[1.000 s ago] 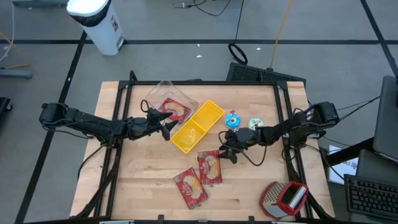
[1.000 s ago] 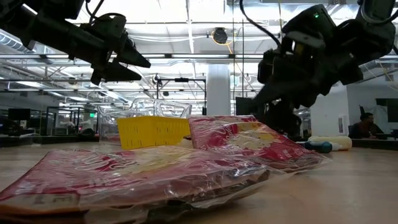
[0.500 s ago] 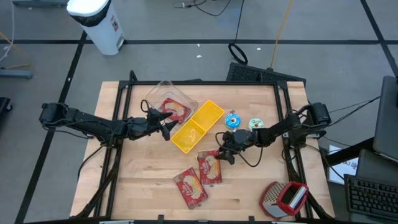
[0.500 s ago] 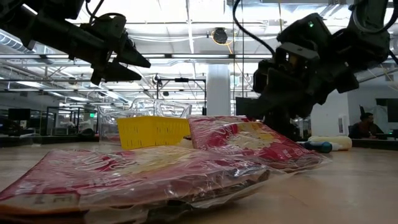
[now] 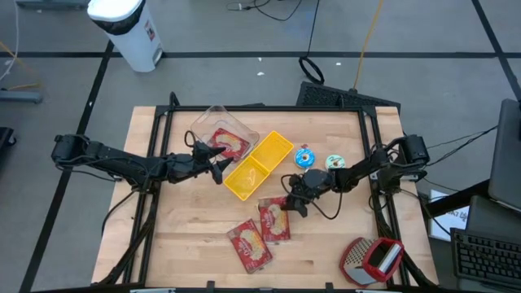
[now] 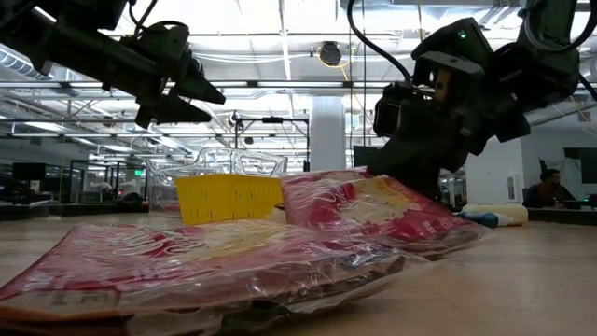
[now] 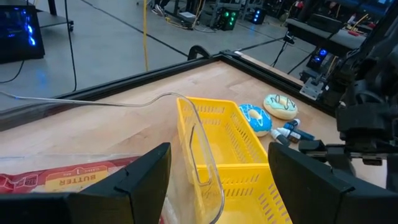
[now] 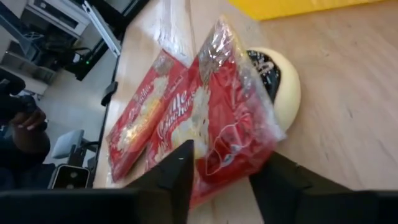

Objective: Pick & Place Food Item
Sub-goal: Put the right red popcorn bag into the transparent bin

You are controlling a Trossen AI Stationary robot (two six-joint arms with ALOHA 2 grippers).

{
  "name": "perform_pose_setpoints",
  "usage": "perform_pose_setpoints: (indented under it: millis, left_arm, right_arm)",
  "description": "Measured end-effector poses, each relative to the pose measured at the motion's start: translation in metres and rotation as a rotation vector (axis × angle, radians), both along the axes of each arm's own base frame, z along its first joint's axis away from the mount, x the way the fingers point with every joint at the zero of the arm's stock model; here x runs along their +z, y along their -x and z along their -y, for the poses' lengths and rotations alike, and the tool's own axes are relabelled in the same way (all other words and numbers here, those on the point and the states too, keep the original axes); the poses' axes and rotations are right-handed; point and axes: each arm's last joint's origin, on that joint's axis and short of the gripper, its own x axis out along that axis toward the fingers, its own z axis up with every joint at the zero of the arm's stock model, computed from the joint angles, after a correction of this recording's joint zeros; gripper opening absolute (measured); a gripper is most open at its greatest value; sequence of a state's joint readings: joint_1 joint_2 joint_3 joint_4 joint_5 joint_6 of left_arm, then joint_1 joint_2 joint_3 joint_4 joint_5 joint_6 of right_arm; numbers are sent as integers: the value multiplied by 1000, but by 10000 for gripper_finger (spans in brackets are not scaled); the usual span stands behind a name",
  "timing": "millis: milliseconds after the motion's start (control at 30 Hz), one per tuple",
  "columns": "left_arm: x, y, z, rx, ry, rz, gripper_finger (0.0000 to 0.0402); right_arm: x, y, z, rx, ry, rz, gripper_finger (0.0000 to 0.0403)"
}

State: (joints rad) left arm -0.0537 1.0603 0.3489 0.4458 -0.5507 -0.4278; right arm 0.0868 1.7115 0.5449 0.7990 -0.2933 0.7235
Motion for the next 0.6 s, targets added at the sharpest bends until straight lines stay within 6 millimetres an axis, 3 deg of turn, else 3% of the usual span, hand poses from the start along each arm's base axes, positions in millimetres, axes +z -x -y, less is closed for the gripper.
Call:
perform_pose_setpoints:
  millis: [267, 467, 600]
  left_arm:
    - [0, 0, 0, 11, 45, 25, 271]
    - [1, -1, 1, -14, 125, 78, 271]
    - [14, -8, 7, -208, 183, 119, 271]
  right_arm:
    - [6, -2, 0, 13, 19, 74, 14]
    - [31, 2, -2, 76, 34, 178, 24]
    - [55, 9, -5, 139, 162, 306, 10]
